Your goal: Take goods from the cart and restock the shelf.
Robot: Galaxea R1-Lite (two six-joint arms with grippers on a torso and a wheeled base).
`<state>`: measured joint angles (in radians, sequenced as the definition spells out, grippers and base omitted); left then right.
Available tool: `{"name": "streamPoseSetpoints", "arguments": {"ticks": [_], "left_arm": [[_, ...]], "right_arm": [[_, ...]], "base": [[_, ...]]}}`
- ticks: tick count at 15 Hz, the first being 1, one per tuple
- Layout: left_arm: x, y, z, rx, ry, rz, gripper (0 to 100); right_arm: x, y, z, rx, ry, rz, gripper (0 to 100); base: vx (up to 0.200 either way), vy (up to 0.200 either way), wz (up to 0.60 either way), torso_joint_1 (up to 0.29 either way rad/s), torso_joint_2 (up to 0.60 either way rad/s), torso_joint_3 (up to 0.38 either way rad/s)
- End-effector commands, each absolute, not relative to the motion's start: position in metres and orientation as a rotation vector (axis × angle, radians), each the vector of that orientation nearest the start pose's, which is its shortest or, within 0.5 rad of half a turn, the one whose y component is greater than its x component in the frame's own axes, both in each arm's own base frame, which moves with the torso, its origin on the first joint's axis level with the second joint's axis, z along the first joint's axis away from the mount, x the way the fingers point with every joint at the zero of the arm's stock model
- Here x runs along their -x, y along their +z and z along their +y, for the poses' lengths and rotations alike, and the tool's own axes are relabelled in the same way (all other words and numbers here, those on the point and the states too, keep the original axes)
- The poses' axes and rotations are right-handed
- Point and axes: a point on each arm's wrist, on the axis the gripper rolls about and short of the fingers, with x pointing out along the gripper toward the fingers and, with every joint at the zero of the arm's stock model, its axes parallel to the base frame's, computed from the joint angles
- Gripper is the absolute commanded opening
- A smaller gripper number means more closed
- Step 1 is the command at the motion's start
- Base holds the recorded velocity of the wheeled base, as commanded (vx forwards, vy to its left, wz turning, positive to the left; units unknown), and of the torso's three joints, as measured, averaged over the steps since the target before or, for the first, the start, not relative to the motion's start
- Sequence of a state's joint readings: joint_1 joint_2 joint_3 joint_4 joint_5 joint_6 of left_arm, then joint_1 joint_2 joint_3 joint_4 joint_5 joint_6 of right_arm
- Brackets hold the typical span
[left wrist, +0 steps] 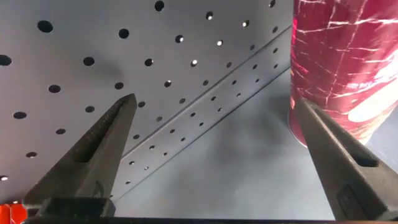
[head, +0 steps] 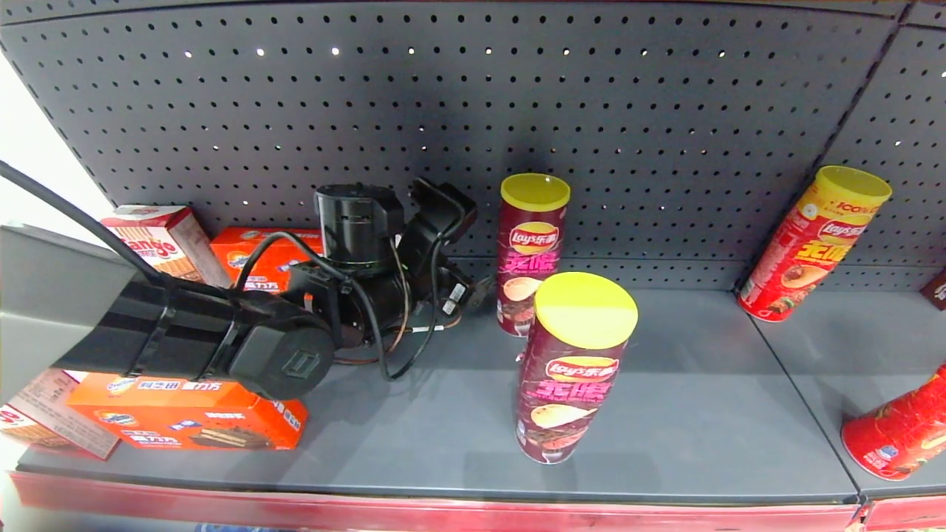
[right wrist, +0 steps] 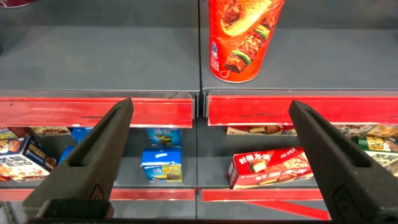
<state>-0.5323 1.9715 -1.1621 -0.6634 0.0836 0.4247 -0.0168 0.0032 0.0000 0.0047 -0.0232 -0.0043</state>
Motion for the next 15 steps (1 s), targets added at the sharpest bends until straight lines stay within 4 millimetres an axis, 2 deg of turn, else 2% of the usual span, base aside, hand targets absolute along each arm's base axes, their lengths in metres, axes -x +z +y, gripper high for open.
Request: {"name": "streamPoseSetpoints", "arguments": {"ticks": [1, 6, 11, 15], "left_arm": [[-0.342, 0.183, -0.2, -0.464, -0.475, 0.05, 100], [-0.342, 0.184, -0.206, -0.463, -0.49, 0.042, 100], [-0.338, 0.181, -0.201, -0.464, -0.477, 0.059, 100], [-0.311, 0.207, -0.179, -0.411, -0.42, 0.037, 100]], "right_arm": [[0.022, 0.075, 0.0, 0.005, -0.04, 0.009, 100], [0.022, 0.075, 0.0, 0.005, -0.04, 0.009, 100], [0.022, 0.075, 0.0, 0.005, -0.04, 0.009, 100], [0.022, 0.075, 0.0, 0.005, -0.04, 0.009, 100]], "base": [[0.0, 0.0, 0.0, 0.0, 0.0, 0.0], [0.0, 0.0, 0.0, 0.0, 0.0, 0.0], [0.0, 0.0, 0.0, 0.0, 0.0, 0.0], [0.0, 0.0, 0.0, 0.0, 0.0, 0.0]]}}
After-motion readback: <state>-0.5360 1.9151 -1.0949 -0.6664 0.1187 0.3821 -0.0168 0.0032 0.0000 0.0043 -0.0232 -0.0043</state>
